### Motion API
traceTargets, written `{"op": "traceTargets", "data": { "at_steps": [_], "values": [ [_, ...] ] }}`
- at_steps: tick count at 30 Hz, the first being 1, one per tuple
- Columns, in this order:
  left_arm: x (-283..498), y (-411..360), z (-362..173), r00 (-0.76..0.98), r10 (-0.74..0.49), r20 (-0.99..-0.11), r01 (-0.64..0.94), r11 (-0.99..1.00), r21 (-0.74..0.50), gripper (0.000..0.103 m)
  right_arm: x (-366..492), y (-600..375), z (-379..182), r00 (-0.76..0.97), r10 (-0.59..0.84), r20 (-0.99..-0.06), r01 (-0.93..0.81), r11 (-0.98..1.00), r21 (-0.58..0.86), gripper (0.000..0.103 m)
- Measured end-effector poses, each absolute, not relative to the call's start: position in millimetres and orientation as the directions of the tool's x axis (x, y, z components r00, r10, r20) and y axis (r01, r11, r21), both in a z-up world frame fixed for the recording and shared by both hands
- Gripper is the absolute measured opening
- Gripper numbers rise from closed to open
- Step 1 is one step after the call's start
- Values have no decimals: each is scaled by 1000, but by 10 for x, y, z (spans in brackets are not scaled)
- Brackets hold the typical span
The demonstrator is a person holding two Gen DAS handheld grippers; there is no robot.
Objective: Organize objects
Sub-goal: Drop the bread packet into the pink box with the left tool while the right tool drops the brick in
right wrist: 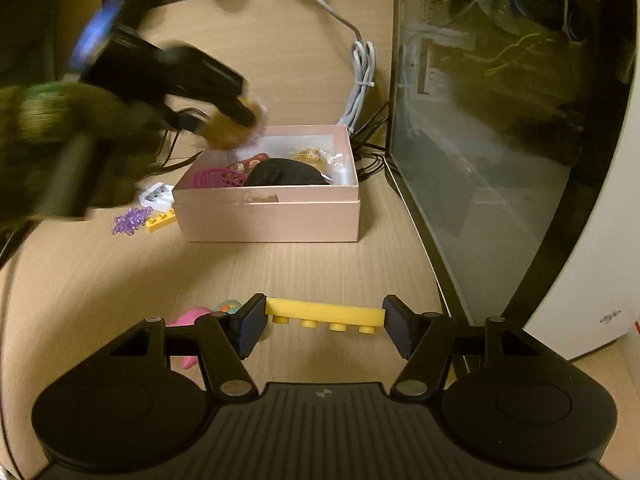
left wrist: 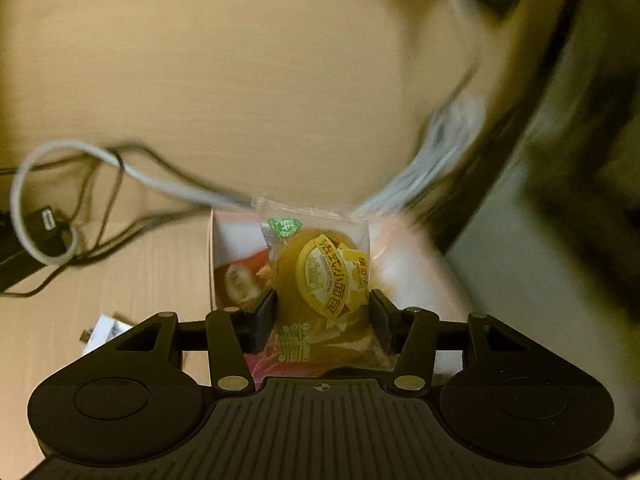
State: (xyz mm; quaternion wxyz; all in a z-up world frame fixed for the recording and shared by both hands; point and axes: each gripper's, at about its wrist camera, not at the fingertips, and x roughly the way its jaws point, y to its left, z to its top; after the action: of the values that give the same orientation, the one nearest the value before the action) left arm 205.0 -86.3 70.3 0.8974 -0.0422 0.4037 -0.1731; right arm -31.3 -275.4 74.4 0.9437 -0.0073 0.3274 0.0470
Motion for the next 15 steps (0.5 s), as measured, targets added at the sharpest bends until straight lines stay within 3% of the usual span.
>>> {"op": "traceTargets", "data": {
  "at_steps": [2,8,15],
  "values": [
    [2168,-898,603,590,-325,-739,263,943,-205,58,-280,-2763,744,779,88,-620,-101,995,14,63],
    [1847,-463,868,676,-417,-607,219,901,-375,57,-111,-2815,753,776,115,-620,-123,992,30,63],
    [957,-129,912,659,-435,-614,295,900,-321,57,426,-2683,1043,815,165,-555,-167,985,47,63]
  ]
}}
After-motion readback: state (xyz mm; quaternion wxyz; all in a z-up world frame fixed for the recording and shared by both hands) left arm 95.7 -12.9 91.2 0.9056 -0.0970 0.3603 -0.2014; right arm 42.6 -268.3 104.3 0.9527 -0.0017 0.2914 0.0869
